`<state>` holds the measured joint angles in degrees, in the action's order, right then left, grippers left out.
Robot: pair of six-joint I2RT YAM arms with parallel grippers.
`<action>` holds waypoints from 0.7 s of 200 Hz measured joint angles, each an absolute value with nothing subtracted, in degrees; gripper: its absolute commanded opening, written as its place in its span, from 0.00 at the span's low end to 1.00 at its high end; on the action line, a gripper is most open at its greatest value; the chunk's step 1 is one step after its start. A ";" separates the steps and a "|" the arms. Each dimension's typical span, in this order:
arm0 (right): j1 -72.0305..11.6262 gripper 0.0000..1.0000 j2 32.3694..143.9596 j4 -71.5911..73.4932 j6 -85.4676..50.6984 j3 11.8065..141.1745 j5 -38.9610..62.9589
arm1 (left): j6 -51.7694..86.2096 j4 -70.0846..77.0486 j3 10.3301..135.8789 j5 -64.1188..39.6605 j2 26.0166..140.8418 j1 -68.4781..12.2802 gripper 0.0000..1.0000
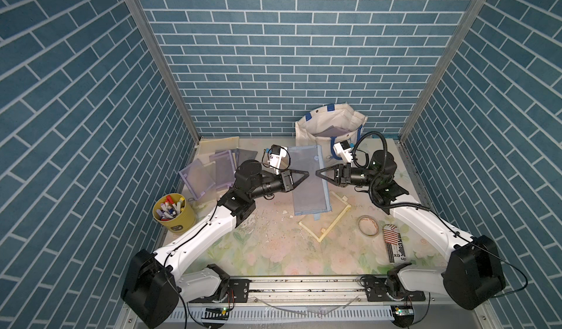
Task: Put the pencil pouch into the canvas bag
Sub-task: Pick up the pencil pouch.
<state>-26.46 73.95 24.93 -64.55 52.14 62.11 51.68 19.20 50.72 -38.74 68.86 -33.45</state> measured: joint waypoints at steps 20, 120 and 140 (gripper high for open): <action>-26.04 0.00 73.10 20.21 -62.00 52.18 61.45 | 51.64 18.96 50.46 -38.41 68.77 -33.17 0.62; -18.37 0.00 78.76 -4.78 -53.10 80.07 39.99 | 39.99 -12.34 48.66 -14.06 57.10 -32.49 0.99; -17.30 0.00 84.99 -7.40 -54.17 90.21 32.32 | 37.69 -17.45 48.66 -11.79 57.08 -32.51 0.99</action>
